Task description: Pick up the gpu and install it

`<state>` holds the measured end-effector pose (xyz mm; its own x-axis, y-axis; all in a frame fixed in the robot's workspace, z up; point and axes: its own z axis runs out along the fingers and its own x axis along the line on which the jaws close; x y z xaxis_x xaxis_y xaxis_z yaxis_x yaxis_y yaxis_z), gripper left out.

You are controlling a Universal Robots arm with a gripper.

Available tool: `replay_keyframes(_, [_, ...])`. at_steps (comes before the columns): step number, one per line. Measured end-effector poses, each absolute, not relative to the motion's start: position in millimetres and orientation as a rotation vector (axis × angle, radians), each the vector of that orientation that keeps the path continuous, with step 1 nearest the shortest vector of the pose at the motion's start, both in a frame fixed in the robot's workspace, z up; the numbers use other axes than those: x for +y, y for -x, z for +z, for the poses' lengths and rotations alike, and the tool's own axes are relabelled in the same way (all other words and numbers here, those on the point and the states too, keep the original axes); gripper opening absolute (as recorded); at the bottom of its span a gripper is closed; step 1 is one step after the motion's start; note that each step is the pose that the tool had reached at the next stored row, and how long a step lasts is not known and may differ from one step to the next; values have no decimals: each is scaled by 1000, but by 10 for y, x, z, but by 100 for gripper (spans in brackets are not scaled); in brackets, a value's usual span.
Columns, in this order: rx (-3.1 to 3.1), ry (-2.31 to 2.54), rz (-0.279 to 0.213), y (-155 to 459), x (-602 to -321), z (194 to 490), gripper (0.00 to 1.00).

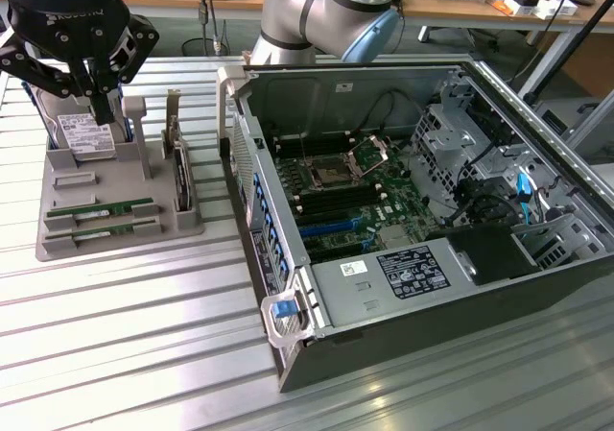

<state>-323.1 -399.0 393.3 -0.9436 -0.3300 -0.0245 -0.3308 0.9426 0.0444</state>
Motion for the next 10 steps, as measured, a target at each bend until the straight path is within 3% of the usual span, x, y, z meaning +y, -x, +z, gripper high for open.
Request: replay_keyframes(10, [3071, 580, 75, 3231, -3990, 3933, 11])
